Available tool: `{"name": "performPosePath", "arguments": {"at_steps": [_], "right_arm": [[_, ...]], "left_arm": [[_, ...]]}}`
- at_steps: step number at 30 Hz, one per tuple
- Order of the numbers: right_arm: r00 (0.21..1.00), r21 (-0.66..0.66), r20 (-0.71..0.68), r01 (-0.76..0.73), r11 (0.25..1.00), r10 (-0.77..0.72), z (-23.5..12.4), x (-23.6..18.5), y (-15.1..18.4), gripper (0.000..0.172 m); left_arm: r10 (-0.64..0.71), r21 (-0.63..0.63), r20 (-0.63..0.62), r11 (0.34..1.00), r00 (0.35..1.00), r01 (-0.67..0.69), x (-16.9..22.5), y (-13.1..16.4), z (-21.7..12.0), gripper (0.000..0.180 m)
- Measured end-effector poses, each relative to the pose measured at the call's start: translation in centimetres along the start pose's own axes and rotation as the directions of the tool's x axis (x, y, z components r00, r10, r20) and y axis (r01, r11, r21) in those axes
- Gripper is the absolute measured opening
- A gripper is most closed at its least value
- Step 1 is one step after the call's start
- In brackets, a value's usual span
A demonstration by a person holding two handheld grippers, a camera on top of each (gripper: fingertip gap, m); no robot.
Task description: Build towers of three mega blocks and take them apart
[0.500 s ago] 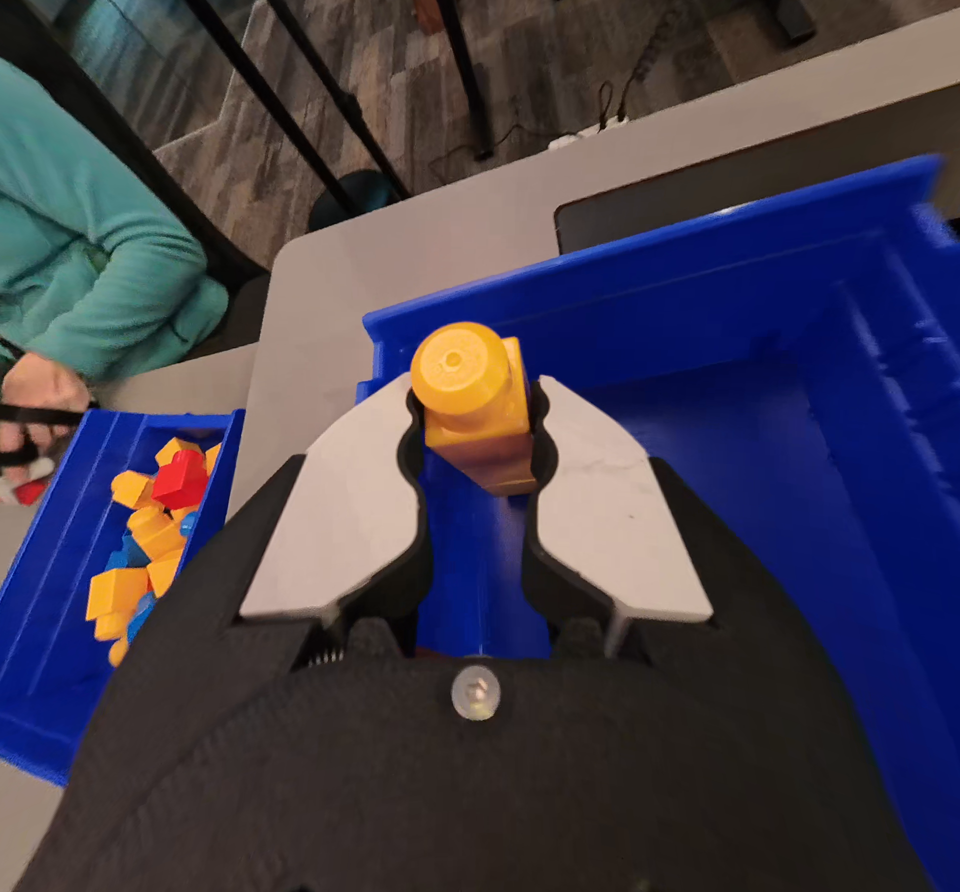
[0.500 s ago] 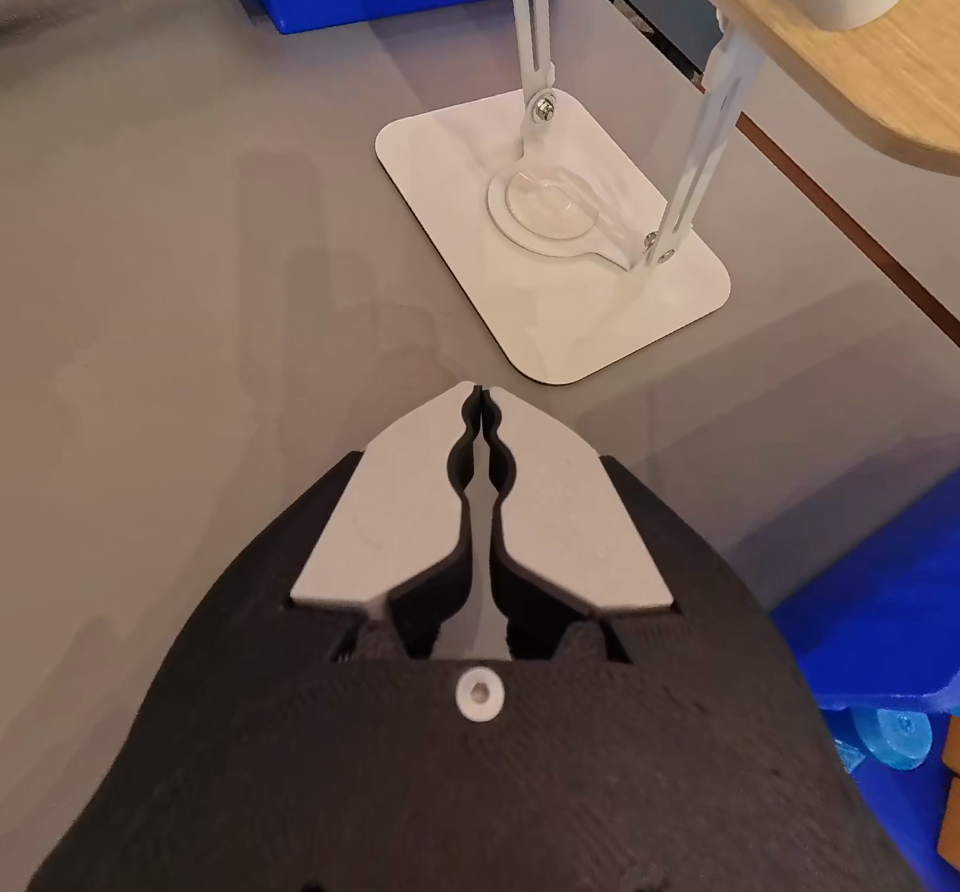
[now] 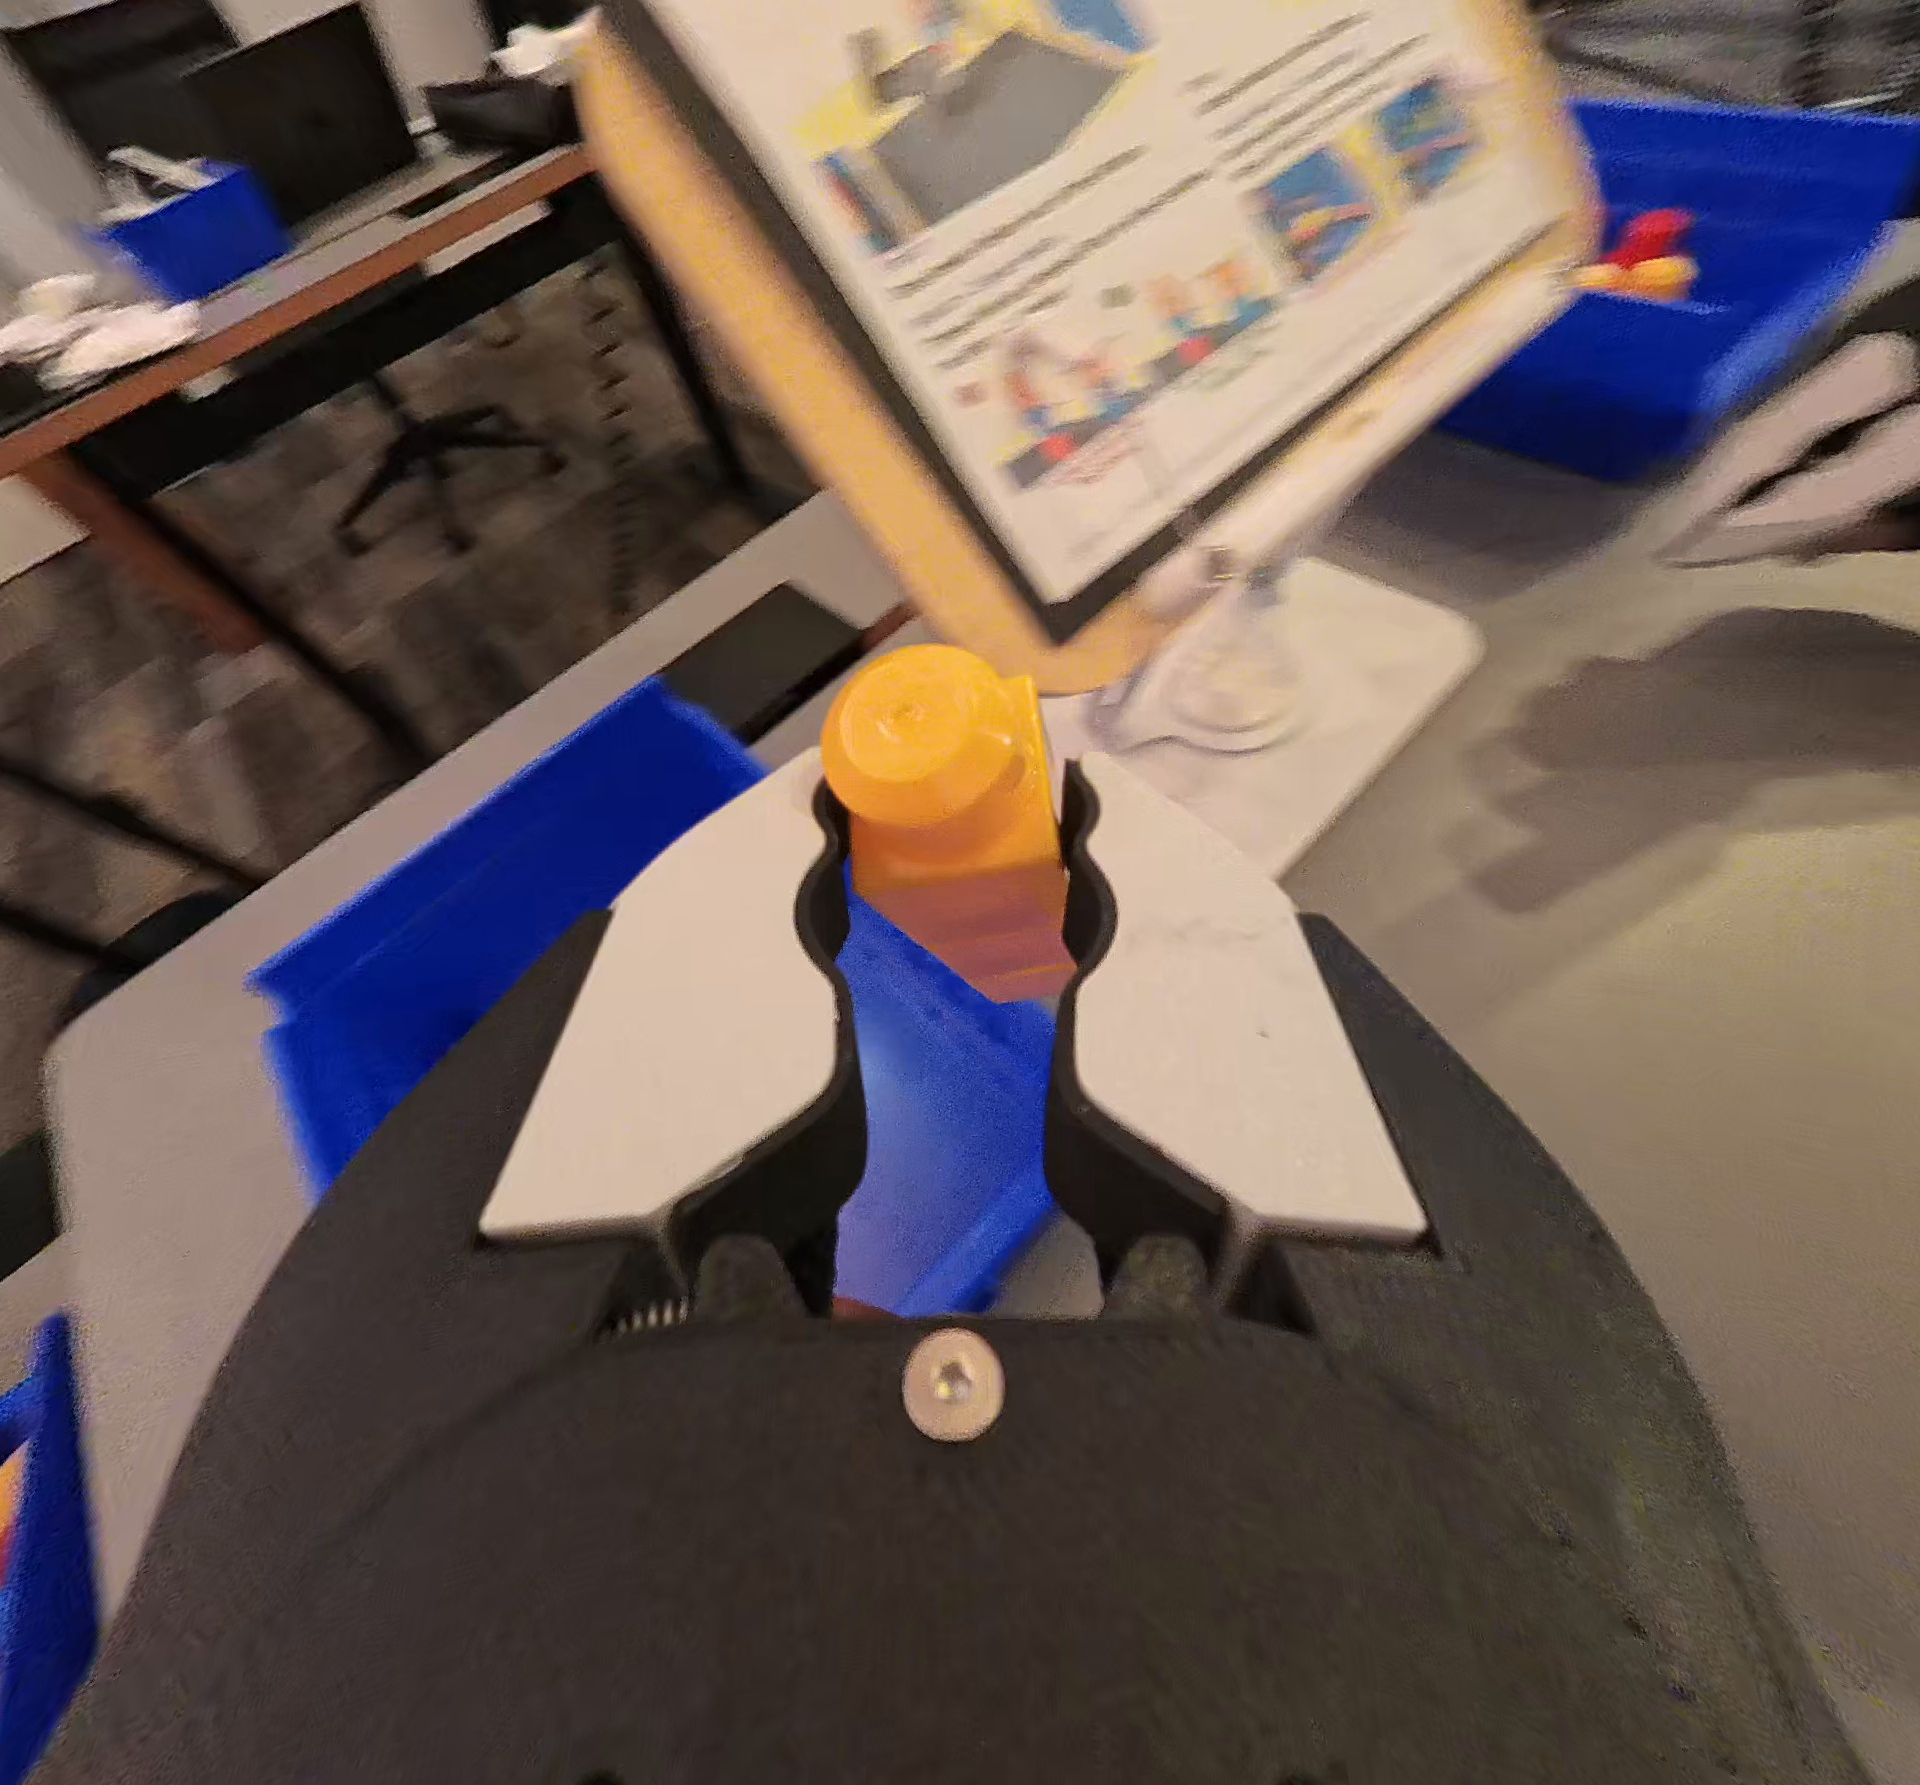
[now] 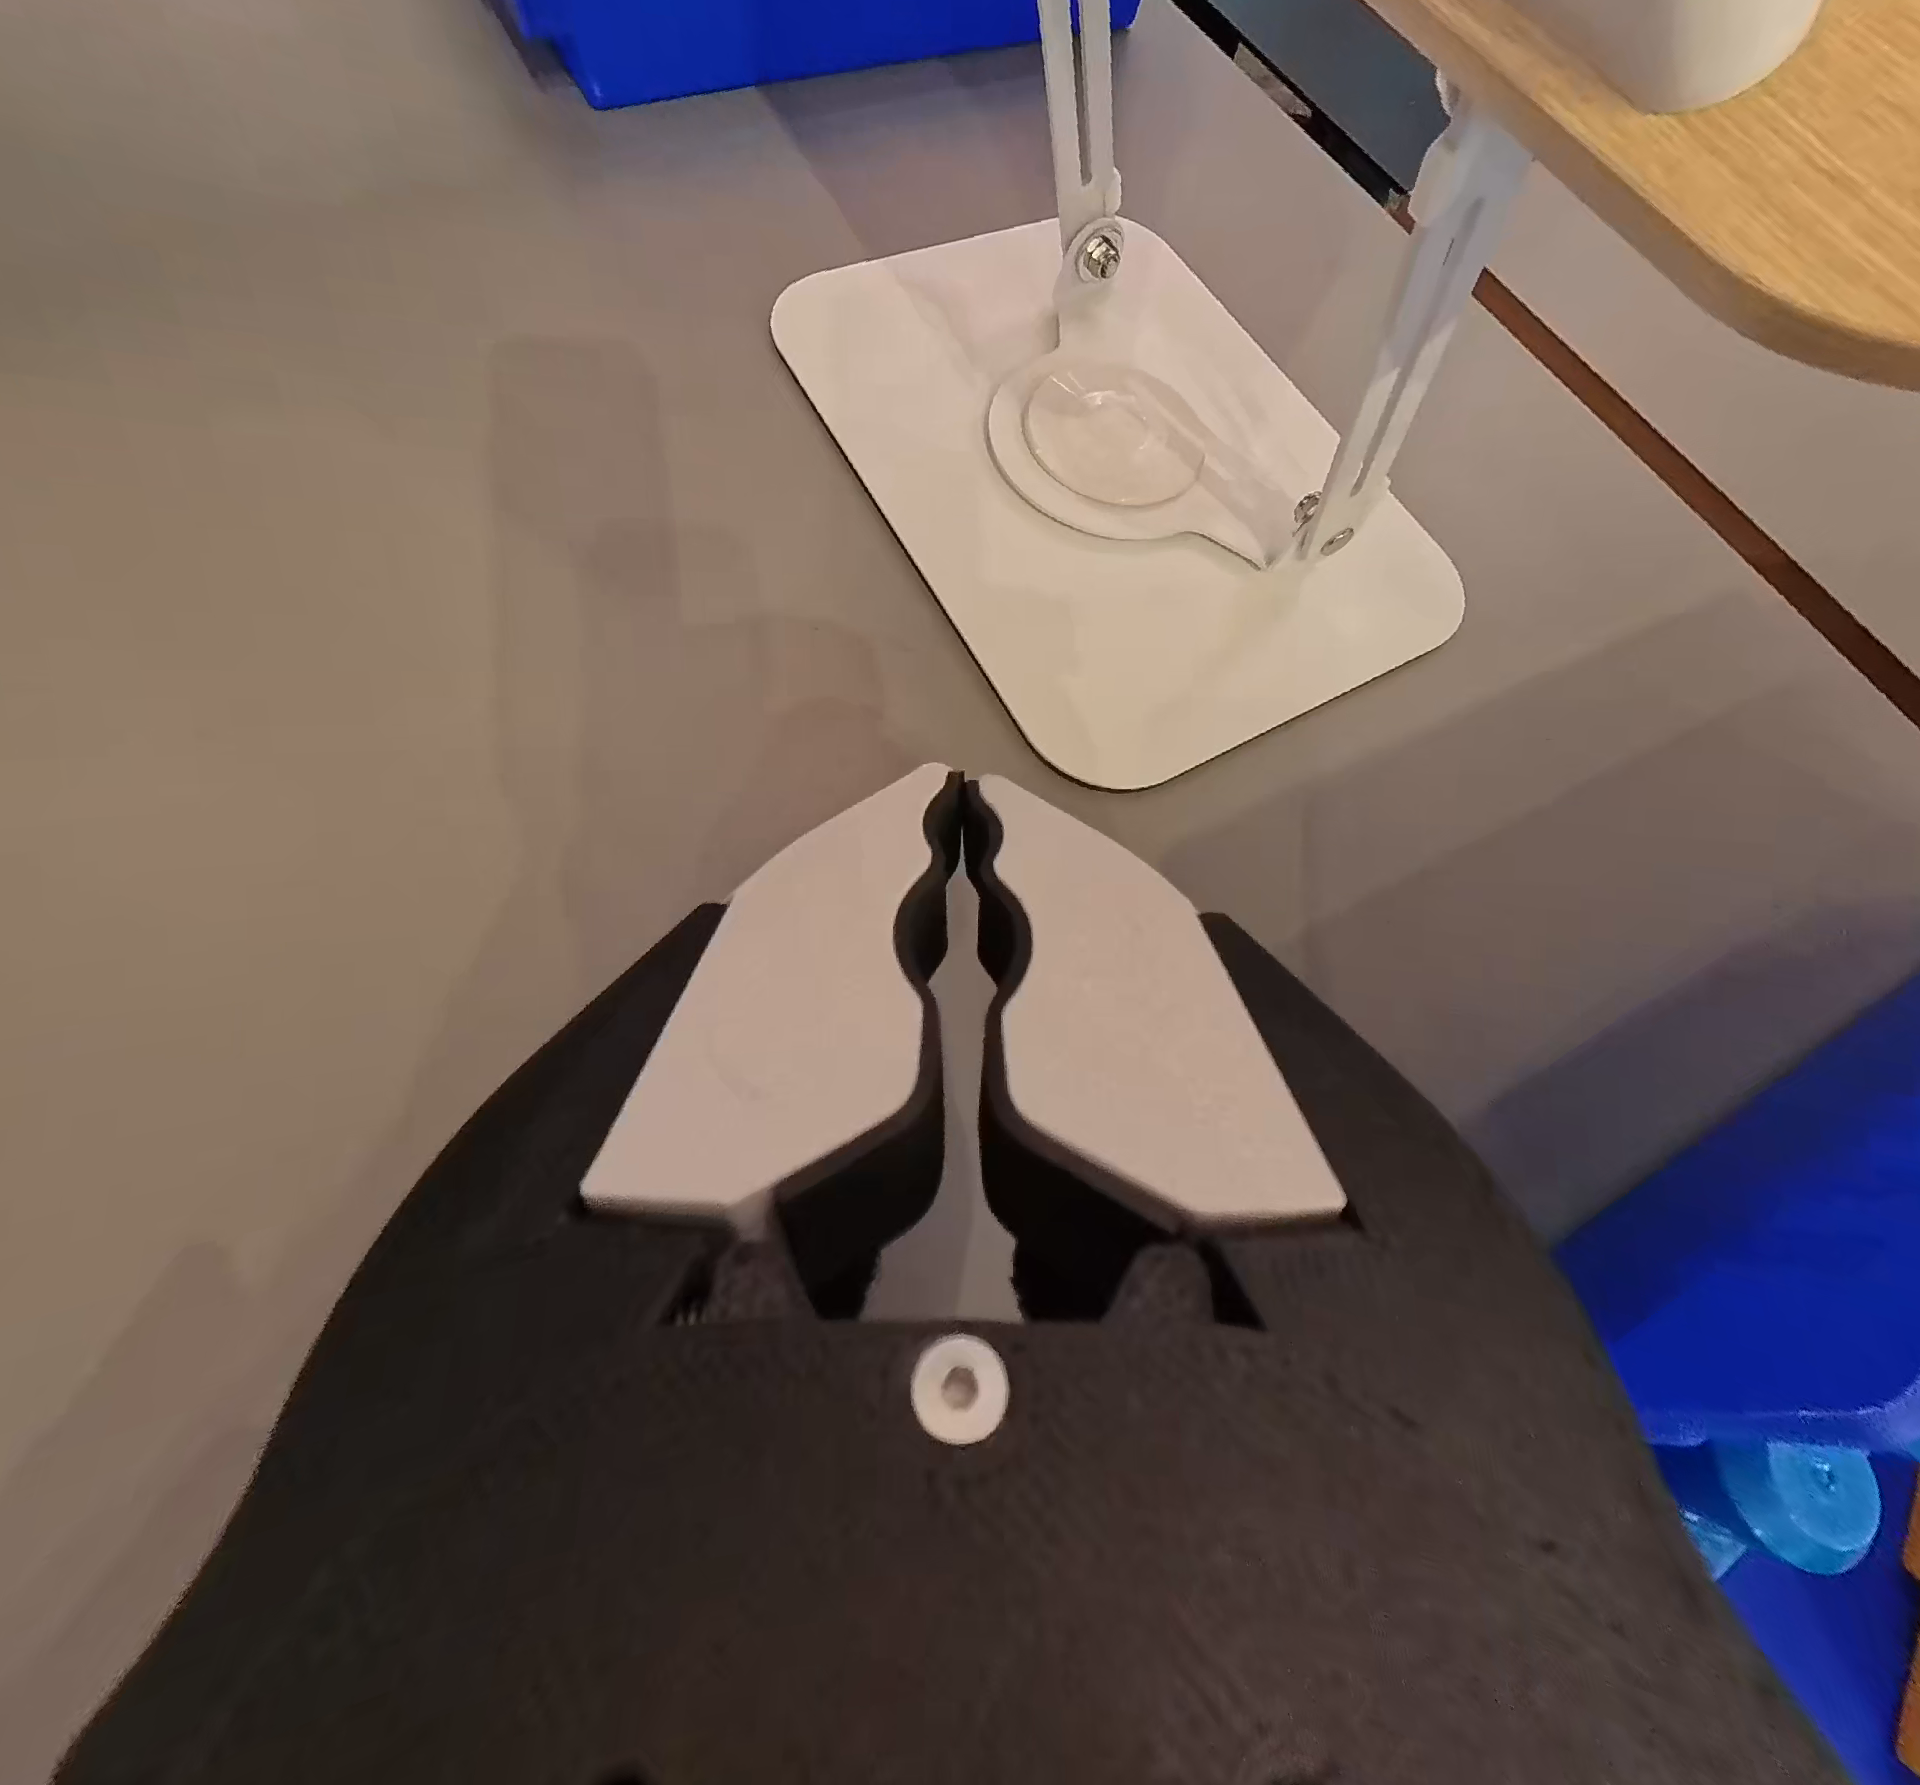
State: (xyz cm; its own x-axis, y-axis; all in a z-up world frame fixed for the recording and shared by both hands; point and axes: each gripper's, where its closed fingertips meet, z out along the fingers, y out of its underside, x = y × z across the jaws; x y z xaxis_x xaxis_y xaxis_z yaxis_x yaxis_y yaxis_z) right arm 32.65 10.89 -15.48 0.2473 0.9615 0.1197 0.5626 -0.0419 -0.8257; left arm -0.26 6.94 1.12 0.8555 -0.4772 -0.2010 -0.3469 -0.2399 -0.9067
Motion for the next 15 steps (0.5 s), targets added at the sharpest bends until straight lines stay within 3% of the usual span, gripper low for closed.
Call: {"name": "performPosePath", "arguments": {"at_steps": [4, 9, 15], "right_arm": [[1.000, 0.030, 0.005, -0.005, 1.000, 0.005, -0.1, 0.1, -0.1, 0.000], [1.000, 0.036, 0.018, -0.024, 0.999, 0.023, -0.1, 0.4, 0.3, 0.000], [0.998, 0.011, 0.063, 0.006, 1.000, -0.007, 0.8, -0.5, 1.0, 0.000]], "left_arm": [[0.089, 0.050, -0.196, 0.995, 0.977, -0.081, 7.4, -0.5, 0.9, 0.038], [0.149, 0.048, -0.412, 0.989, 0.899, -0.142, 15.4, 0.5, 4.9, 0.038], [0.225, 0.081, -0.550, 0.973, 0.804, -0.217, 22.2, 1.7, 9.8, 0.038]]}}
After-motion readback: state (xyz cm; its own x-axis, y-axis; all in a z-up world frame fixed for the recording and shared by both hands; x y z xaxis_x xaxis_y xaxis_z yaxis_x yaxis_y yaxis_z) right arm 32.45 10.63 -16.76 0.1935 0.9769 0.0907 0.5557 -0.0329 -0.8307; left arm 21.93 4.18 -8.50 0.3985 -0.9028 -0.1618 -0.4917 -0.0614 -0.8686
